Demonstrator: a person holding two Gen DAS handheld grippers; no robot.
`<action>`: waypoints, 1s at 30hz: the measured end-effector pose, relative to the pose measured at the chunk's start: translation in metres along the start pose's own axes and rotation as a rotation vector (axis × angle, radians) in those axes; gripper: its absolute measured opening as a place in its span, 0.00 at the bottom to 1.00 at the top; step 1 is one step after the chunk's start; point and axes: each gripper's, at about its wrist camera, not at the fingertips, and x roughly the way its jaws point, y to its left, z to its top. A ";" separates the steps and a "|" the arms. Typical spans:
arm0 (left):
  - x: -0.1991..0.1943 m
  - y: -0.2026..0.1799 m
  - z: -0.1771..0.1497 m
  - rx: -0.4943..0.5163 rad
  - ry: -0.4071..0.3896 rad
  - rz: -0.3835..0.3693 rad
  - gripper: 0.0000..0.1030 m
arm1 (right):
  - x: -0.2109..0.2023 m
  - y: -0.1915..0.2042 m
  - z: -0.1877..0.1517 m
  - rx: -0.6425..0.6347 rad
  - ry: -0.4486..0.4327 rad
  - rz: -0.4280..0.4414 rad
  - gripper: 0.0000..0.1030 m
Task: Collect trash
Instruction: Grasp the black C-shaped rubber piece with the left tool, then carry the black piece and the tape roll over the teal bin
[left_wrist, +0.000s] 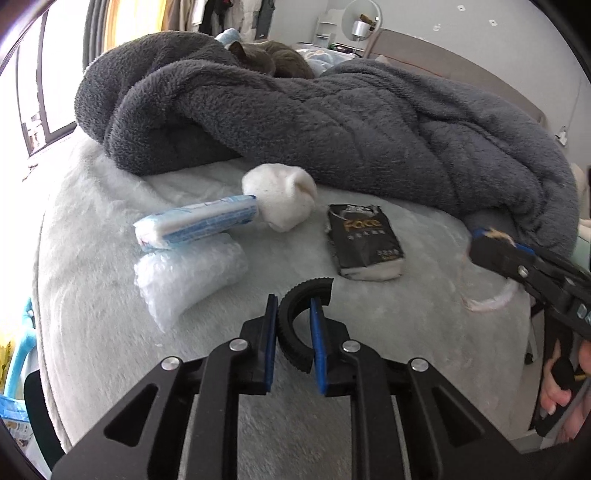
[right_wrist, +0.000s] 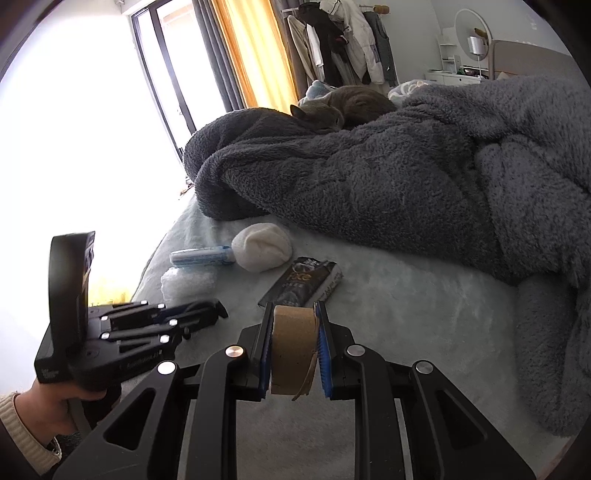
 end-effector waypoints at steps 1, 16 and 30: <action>-0.002 0.000 -0.001 0.009 0.000 -0.004 0.18 | 0.001 0.002 0.002 0.000 -0.002 0.002 0.20; -0.036 0.034 -0.024 0.038 0.027 -0.032 0.18 | 0.028 0.069 0.027 -0.045 -0.013 0.047 0.20; -0.091 0.119 -0.041 -0.050 -0.029 0.054 0.18 | 0.066 0.157 0.039 -0.126 0.013 0.112 0.20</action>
